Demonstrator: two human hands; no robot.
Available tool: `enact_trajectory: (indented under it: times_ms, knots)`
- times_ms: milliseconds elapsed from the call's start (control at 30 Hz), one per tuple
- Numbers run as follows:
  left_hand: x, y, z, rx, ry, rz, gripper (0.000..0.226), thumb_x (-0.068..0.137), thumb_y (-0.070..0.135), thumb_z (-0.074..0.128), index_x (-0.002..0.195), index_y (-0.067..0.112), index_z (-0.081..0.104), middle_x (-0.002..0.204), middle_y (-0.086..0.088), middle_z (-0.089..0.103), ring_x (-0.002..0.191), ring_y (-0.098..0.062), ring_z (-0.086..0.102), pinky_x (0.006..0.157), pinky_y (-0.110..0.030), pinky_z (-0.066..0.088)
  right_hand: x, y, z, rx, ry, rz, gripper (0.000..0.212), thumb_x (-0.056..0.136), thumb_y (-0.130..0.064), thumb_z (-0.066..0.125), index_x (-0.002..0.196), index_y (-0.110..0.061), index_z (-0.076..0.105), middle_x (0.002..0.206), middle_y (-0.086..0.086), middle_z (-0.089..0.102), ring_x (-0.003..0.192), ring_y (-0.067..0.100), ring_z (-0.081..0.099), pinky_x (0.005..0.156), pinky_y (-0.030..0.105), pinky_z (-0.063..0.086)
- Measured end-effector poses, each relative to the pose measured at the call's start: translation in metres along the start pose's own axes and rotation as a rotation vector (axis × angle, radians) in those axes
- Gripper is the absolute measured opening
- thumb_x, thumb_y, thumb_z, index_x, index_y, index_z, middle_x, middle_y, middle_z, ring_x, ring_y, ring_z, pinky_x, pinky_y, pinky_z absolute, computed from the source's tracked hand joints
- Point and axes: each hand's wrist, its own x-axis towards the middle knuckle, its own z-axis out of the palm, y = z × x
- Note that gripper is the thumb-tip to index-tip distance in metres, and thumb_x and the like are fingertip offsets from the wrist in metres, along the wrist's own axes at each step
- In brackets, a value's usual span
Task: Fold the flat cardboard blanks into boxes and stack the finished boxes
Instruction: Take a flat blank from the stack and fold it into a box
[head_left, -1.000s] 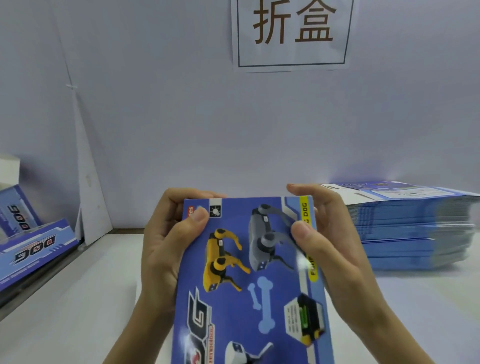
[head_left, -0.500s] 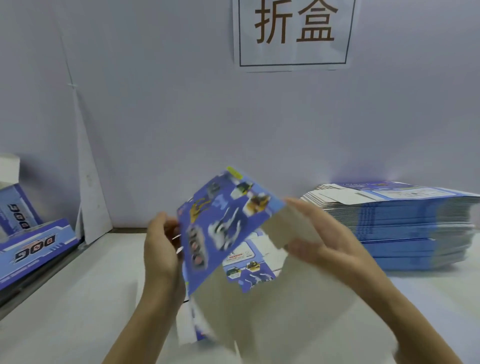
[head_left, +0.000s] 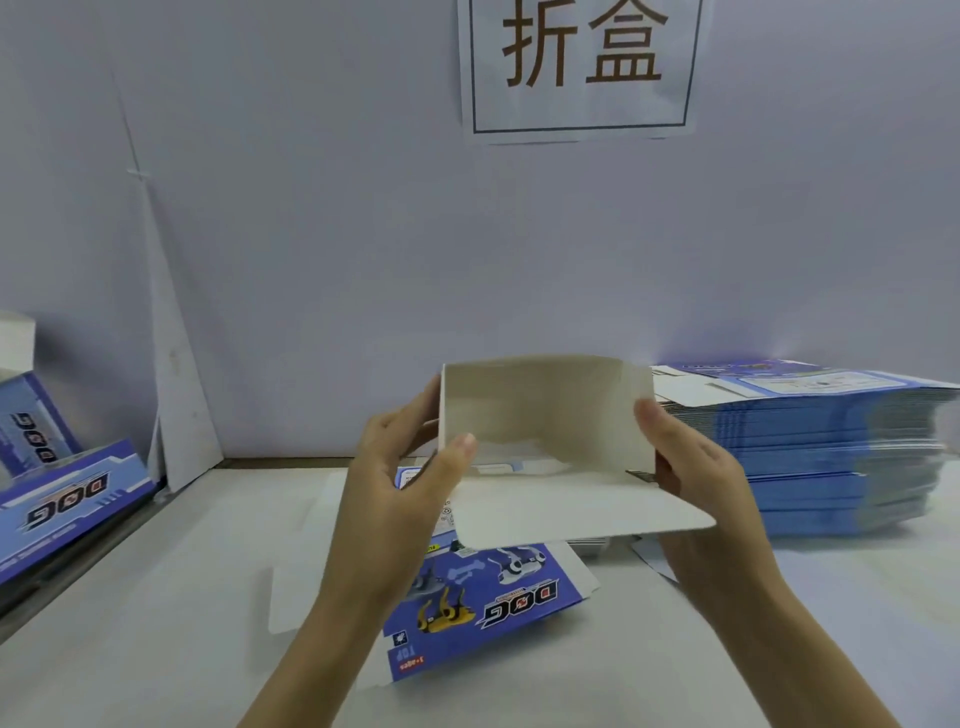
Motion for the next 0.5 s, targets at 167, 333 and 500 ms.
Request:
enact_trajectory:
  times_ms: [167,333,500]
  knots:
    - [-0.006,0.001,0.008,0.047,-0.003,0.074,0.044,0.086,0.021,0.065,0.127,0.035,0.059,0.103,0.023,0.056,0.101,0.008,0.059,0.079,-0.004,0.046,0.013,0.004,-0.007,0.354,-0.031,0.319,0.042,0.075,-0.036,0.062,0.105,-0.009,0.073,0.104,0.013,0.075,0.086,0.028,0.074,0.080,0.045,0.055]
    - [0.000,-0.004,0.001,-0.054,-0.027,-0.054,0.036,0.077,0.048,0.063,0.113,0.044,0.066,0.117,0.009,0.063,0.105,-0.009,0.065,0.096,-0.039,0.049,0.016,-0.002,-0.013,0.478,-0.074,0.325,0.058,0.062,-0.027,0.075,0.116,-0.008,0.067,0.109,0.012,0.073,0.087,0.026,0.074,0.061,0.035,0.060]
    - [-0.005,-0.006,0.008,-0.059,-0.063,-0.032,0.036,0.079,0.052,0.066,0.112,0.037,0.068,0.113,0.013,0.059,0.099,-0.002,0.063,0.072,-0.013,0.049,0.016,-0.002,-0.023,0.251,-0.026,0.523,0.034,0.059,-0.037,0.074,0.082,-0.017,0.059,0.033,-0.006,0.036,0.024,0.006,0.024,0.039,0.013,0.013]
